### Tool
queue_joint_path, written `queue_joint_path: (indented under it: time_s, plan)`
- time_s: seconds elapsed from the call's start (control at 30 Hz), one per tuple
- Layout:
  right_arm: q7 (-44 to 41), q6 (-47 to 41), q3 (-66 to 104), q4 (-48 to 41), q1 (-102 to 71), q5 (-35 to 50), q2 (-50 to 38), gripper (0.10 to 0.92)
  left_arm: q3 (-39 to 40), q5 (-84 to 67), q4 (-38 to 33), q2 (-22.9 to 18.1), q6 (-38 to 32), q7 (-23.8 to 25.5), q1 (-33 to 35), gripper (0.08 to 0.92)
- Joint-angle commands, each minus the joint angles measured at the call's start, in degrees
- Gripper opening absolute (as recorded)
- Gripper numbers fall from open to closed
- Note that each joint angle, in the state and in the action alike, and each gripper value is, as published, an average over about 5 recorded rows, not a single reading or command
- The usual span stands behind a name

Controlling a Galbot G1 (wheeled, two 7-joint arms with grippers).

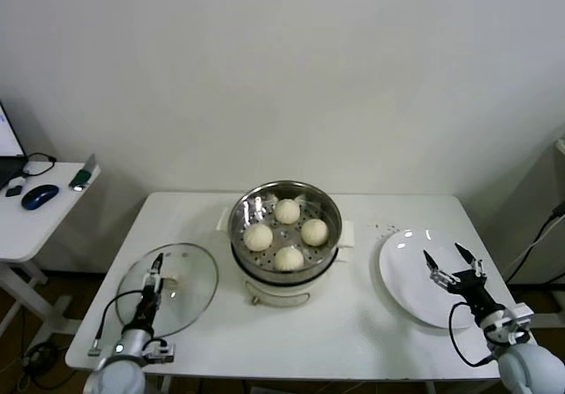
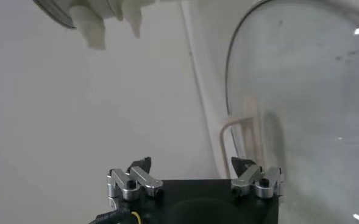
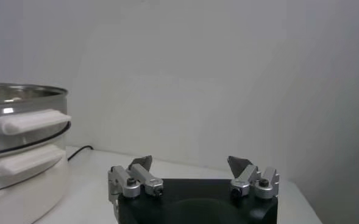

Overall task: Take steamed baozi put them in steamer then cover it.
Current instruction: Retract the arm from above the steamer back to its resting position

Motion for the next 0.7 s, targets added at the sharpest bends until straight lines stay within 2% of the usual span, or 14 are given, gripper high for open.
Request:
queue_joint_path:
  time_s: [0.03,0.3,0.4,0.7]
  plan:
    - [-0.08,0.17,0.32,0.07,-0.54,-2.58,1.08,0.823,1.23,-2.36,4.54,1.29,-0.03,-1.37,-4.09,0.823]
    - [-0.37,0.52,-0.69,-0.05,0.14,-4.96,1.72,0.823,1.96,-5.53,6.28,1.21,-0.43,-1.08,-4.9,0.823]
    - [-0.59,0.61,-1.31,-0.24,0.12,-5.68,1.79,0.823,2.25,-6.49,5.63,1.27,-0.67,-0.95,-4.6,0.798]
    - [-0.9,0.58,-2.33,-0.58,0.87,-6.74,2.15,0.823,2.59,-7.4,4.66,1.01,-0.64,-0.85,-3.61,0.55]
